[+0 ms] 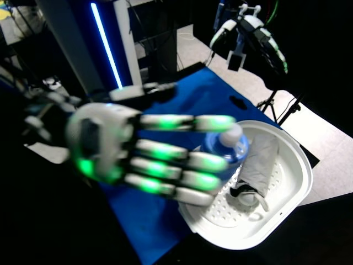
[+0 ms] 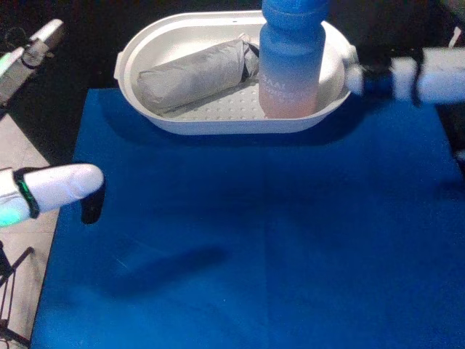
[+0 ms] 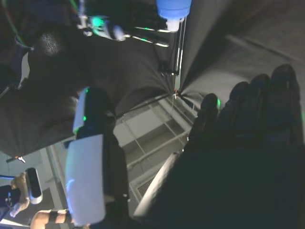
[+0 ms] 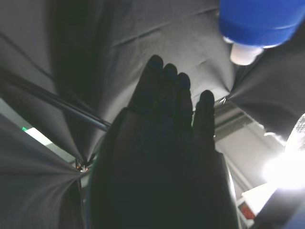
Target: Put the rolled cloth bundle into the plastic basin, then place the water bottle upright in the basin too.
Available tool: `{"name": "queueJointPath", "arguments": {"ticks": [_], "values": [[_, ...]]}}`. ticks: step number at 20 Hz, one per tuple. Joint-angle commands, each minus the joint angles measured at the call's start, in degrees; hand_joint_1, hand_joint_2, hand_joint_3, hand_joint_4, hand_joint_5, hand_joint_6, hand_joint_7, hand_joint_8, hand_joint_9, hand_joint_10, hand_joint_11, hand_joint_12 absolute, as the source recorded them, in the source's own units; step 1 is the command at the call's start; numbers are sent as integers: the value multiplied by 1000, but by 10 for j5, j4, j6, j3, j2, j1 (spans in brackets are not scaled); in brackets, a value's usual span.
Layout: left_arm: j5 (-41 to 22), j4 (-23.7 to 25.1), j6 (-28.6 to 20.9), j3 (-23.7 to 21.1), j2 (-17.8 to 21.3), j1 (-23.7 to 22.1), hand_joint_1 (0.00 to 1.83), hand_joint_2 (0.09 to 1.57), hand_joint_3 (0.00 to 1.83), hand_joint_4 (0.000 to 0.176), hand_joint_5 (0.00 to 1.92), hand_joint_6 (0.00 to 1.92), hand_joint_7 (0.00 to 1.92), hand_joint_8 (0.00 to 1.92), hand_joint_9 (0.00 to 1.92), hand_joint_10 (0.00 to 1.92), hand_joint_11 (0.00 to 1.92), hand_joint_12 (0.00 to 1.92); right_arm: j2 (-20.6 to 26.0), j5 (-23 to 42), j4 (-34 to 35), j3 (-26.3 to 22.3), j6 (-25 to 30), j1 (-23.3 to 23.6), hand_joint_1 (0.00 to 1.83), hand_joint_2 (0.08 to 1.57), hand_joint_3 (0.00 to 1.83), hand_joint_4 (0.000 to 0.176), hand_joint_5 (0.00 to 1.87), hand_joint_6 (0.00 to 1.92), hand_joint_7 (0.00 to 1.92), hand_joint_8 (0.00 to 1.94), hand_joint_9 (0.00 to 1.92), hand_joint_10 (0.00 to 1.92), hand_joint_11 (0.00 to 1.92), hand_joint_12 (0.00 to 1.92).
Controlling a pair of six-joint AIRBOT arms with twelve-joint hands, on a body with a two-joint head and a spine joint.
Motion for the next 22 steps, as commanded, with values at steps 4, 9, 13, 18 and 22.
{"name": "queueJointPath", "arguments": {"ticks": [4, 9, 13, 18, 22], "values": [[-110, -23, 12, -19, 26, 30, 617, 883, 2, 176, 0, 0, 0, 0, 0, 0, 0, 0, 64, 218, 60, -80, 3, -103, 706, 763, 0, 176, 0, 0, 0, 0, 0, 0, 0, 0], [-124, -57, 18, -43, 36, 80, 518, 876, 0, 176, 0, 0, 0, 0, 0, 0, 0, 0, 88, 426, 141, -181, 3, -287, 681, 739, 0, 176, 0, 0, 0, 0, 0, 0, 0, 0], [-124, -59, 23, -50, 35, 82, 371, 885, 3, 176, 0, 0, 0, 0, 0, 0, 6, 3, 81, 430, 176, -200, 4, -339, 658, 766, 4, 176, 0, 0, 0, 0, 0, 0, 0, 0], [-124, -66, 25, -54, 34, 83, 380, 930, 15, 176, 0, 0, 0, 0, 0, 0, 0, 0, 81, 430, 175, -201, 4, -340, 630, 762, 0, 176, 0, 0, 0, 0, 0, 0, 0, 0], [-125, -69, 21, -56, 44, 82, 334, 896, 0, 176, 0, 0, 0, 0, 0, 0, 105, 47, 98, 430, 169, -204, 4, -340, 710, 795, 17, 176, 0, 0, 0, 0, 0, 0, 0, 0]]}}
